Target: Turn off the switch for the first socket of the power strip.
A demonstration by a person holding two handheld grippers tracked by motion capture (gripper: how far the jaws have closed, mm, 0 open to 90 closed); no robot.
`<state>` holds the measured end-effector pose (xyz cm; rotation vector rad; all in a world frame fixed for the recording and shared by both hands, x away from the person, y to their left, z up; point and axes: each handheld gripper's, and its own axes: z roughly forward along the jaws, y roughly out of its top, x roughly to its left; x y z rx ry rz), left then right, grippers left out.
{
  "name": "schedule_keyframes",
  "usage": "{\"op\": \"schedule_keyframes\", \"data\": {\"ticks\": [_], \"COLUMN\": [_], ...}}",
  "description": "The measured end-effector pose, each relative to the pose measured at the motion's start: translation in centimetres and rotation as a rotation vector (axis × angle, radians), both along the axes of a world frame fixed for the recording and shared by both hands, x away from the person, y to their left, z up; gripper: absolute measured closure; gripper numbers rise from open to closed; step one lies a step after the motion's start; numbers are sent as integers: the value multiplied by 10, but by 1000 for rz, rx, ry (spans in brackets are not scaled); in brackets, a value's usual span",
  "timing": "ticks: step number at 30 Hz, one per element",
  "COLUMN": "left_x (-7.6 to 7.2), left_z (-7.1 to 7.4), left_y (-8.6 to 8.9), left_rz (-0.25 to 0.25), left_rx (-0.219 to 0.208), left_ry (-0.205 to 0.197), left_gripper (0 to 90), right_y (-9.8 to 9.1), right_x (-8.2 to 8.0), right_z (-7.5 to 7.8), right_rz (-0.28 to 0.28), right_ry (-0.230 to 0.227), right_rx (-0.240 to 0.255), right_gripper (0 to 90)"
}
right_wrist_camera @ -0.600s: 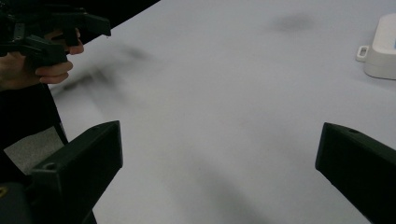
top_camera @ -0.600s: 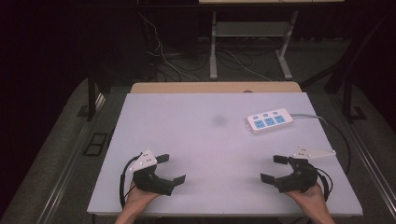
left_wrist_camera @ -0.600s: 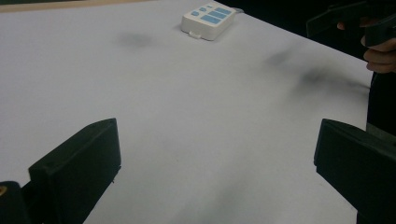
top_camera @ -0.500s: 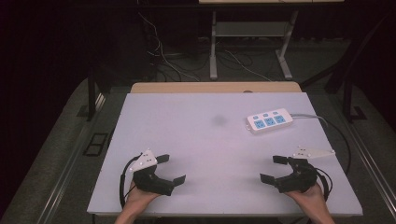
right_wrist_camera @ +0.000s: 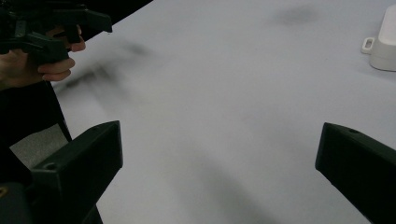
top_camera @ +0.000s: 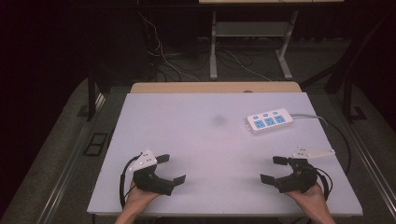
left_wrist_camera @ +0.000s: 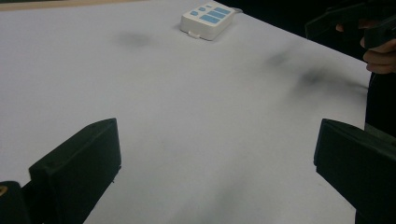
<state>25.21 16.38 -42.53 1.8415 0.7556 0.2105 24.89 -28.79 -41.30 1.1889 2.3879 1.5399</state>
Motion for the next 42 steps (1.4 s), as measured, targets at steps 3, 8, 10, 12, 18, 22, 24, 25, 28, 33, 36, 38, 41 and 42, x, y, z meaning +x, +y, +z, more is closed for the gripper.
{"op": "schedule_keyframes", "data": {"ticks": [3, 8, 10, 12, 18, 22, 24, 25, 28, 33, 36, 38, 41, 42], "left_x": [0, 0, 0, 0, 1, 1, 1, 1, 0, 0, 0, 0, 0, 0], "left_z": [0, 0, 0, 0, -1, -2, -2, -2, -1, -1, -1, -1, -1, -1], "left_y": [0, 0, 0, 0, -2, -1, -1, -1, 0, 0, 1, 1, 1, 1], "left_rz": [-6, -8, -8, -8, -14, -11, -8, -7, -6, -2, -3, -3, -4, -4], "left_rx": [-2, -2, -2, -4, 2, 1, 0, -1, -2, -7, -7, -8, -9, -11], "left_ry": [1, 2, 2, 5, 8, 12, 13, 13, 13, 16, 14, 14, 17, 19], "left_gripper": [0, 0, 0, 0, 0, 0, 0, 0, 0, 0, 0, 0, 0, 0], "right_y": [0, 1, 2, 2, 2, 2, 3, 3, 3, 2, 2, 2, 1, 0], "right_x": [0, 1, 0, 1, 4, 7, 9, 10, 12, 17, 20, 22, 26, 28], "right_z": [0, 0, 2, 3, 8, 11, 13, 14, 17, 23, 28, 31, 36, 37], "right_rz": [1, 24, 25, 25, 27, 32, 36, 37, 41, 43, 49, 52, 50, 49], "right_ry": [4, 16, 12, 9, 15, 27, 29, 31, 33, 31, 31, 25, 27, 28], "right_rx": [-1, -13, -27, -28, -42, -59, -68, -72, -82, -93, -114, -122, -130, -132], "right_gripper": [4, 4, 4, 4, 4, 4, 4, 4, 4, 4, 5, 4, 5, 5]}}
